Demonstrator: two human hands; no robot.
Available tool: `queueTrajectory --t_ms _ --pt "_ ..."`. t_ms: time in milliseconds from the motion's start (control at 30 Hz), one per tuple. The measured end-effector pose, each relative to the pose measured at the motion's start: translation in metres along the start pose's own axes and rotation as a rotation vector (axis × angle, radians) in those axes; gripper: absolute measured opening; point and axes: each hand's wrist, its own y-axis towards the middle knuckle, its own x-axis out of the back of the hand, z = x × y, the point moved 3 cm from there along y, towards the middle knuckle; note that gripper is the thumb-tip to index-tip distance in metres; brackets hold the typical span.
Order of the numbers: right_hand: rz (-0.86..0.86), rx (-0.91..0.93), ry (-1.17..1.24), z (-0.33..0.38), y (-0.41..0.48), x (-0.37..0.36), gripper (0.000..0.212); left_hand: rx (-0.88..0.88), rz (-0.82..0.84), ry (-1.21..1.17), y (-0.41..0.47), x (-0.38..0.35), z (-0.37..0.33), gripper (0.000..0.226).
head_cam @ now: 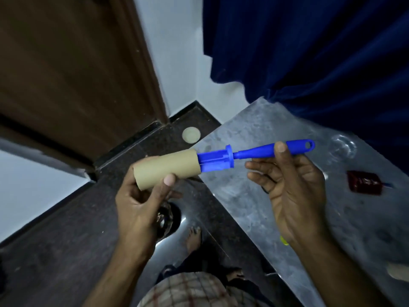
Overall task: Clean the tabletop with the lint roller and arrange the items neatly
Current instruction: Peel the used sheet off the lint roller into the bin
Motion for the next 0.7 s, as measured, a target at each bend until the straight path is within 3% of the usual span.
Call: queueTrajectory --t_ms 233,333,433,600,700 --pt "0.165 -0.052 -0.028 -0.037 0.008 -0.056 0.010 0.178 -0.274 -0.192 0.004 0.053 0.021 0.041" --pt "0.236 -0.040 -0.087 -0.050 0.011 -0.074 0.015 0.291 -0.368 -0.279 0.002 0.075 0.038 0.031" --pt "0.295 -0.067 -0.137 -0.068 0.012 -0.089 0.016 0.368 -0.452 -0.368 -0.004 0.093 0.054 0.035" --pt "0.229 -0.169 -0.141 -0.113 0.013 -0.103 0.017 0.433 -0.559 -0.513 -0.009 0.111 0.079 0.021" --pt "0.148 -0.256 -0.114 -0.144 0.011 -0.108 0.020 0.442 -0.634 -0.577 -0.008 0.120 0.096 0.027"
